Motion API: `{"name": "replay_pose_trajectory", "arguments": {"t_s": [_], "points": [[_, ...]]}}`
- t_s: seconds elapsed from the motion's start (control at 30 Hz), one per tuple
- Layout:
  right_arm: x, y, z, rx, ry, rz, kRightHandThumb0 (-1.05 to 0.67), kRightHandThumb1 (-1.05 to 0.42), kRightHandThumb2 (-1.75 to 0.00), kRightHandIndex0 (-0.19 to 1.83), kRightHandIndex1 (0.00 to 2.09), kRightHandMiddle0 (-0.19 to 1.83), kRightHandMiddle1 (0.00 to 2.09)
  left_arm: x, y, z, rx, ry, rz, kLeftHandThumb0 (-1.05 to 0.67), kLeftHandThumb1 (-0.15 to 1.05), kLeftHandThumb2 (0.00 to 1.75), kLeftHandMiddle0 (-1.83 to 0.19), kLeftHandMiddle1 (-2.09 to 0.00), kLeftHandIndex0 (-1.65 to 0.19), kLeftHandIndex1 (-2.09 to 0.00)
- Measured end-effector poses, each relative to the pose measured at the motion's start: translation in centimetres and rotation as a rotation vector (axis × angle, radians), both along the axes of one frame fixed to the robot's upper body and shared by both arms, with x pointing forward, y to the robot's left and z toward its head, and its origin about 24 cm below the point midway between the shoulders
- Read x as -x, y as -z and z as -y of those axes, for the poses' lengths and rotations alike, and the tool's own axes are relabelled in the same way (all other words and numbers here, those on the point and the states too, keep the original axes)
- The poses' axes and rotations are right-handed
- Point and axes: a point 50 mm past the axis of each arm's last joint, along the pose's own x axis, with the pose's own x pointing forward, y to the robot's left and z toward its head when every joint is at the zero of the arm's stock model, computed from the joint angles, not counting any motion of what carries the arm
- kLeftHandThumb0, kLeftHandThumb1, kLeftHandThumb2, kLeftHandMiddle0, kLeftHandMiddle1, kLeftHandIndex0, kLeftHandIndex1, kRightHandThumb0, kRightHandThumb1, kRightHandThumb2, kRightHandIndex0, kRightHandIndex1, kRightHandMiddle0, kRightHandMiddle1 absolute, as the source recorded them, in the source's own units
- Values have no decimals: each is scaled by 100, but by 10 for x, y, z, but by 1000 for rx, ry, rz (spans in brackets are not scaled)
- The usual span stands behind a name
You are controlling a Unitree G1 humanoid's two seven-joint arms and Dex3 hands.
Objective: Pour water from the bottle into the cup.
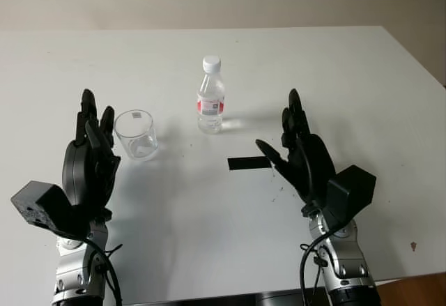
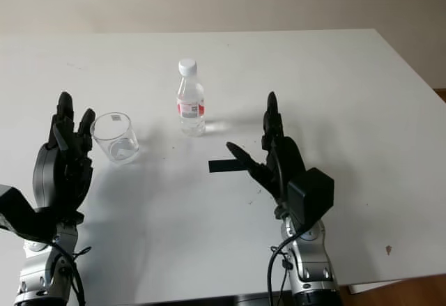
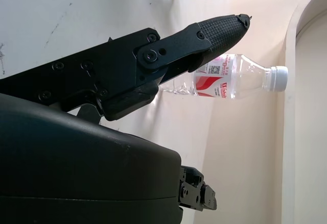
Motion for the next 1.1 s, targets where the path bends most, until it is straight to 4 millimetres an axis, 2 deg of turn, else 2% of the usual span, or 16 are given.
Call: {"name": "replay_pose_trajectory", "arguments": {"t_s": [0.47, 0.6, 0.83, 1.1], "points": [[-6, 8, 2, 35, -25, -35, -90, -97, -5, -19, 0, -19, 0, -2, 1, -1, -6, 3, 0, -85, 105, 78, 19, -40, 8, 0], [-24, -6, -2, 115, -36, 10, -95, -98, -6, -19, 0, -19, 0, -2, 0, -1, -7, 1, 9, -85, 105, 78, 19, -42, 7, 0], [-69, -46, -27, 231, -102, 128, -92, -100, -6, -19, 0, -19, 0, -6, -2, 1, -3, 11, 18, -85, 105, 77, 19, -38, 9, 0], [-95, -50, -47, 339, -121, 90, -96, -100, -5, -19, 0, -19, 0, -9, -1, 1, 2, 6, 14, -85, 105, 78, 19, -38, 10, 0]]}}
